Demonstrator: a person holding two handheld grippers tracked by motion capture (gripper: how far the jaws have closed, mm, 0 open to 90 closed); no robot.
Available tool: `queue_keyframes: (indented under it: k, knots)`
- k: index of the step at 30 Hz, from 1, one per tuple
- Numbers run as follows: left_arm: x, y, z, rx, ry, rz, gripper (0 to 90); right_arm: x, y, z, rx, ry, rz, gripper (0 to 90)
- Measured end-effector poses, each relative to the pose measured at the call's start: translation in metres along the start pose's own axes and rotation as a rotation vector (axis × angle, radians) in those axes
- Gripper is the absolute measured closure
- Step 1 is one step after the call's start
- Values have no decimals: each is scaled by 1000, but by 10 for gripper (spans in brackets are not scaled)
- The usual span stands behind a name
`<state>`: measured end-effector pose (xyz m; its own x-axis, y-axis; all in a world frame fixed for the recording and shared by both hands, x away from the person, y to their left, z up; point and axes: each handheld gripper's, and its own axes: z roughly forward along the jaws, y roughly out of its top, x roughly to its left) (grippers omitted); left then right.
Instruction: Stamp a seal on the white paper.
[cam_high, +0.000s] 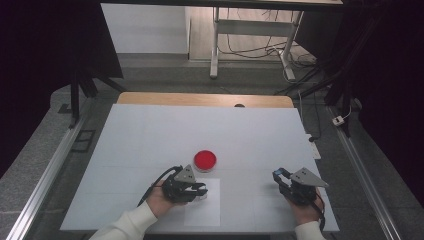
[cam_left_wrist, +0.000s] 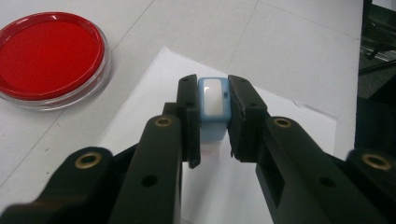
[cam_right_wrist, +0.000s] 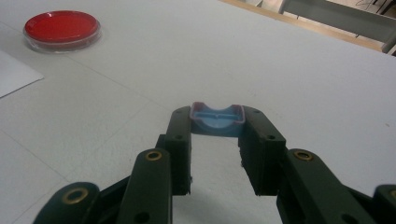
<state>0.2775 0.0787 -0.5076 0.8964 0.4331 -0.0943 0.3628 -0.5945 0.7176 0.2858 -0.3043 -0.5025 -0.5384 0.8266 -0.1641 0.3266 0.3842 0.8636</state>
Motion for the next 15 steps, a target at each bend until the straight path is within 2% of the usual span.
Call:
queue_keyframes:
  k: [8,12,15]
  knots:
    - [-4,2,1,17,20,24,757,0,0,0,-1,0,0,653]
    - [-8,3,3,46,42,53,757,0,0,1,-5,4,-1,653]
    - [-8,3,4,50,41,50,758,0,0,1,-5,4,-1,653]
